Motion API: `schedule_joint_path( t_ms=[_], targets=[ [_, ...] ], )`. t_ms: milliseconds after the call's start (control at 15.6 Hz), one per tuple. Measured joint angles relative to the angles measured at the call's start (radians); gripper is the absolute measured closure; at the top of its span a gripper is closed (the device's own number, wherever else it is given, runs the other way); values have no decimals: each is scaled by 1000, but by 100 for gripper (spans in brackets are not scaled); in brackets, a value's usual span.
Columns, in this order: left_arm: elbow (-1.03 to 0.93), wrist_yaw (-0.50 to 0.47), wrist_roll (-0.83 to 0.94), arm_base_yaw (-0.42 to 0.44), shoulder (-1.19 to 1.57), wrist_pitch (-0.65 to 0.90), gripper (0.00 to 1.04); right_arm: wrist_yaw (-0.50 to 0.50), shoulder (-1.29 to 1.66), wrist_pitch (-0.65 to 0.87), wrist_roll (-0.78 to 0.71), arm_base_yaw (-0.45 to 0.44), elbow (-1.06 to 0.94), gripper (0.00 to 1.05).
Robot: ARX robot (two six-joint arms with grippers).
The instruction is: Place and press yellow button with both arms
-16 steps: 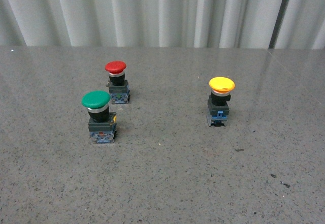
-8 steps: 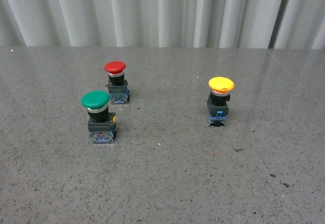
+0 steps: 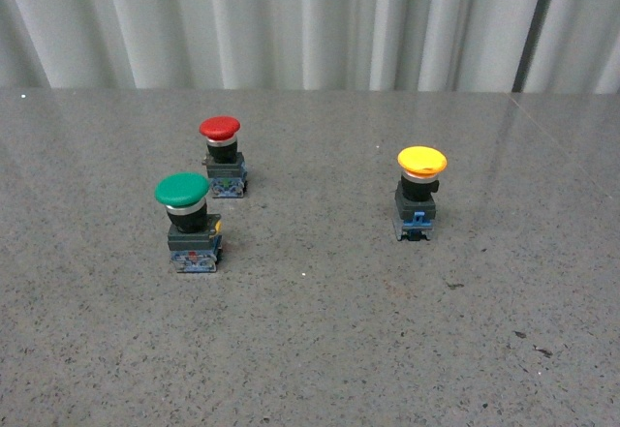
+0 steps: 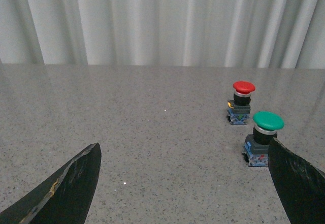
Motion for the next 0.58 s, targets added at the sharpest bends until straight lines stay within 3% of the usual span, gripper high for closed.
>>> schedule_joint_path(
  t_ms=[64,128,575],
  targets=[
    [0,0,0,0,0,0,7,0,-23,-26,0,0,0,103],
    [0,0,0,0,0,0,7,2,-188,-190,0,0,3,103],
    [0,0,0,0,0,0,7,0,-188,-200,0,0,1,103]
  ],
)
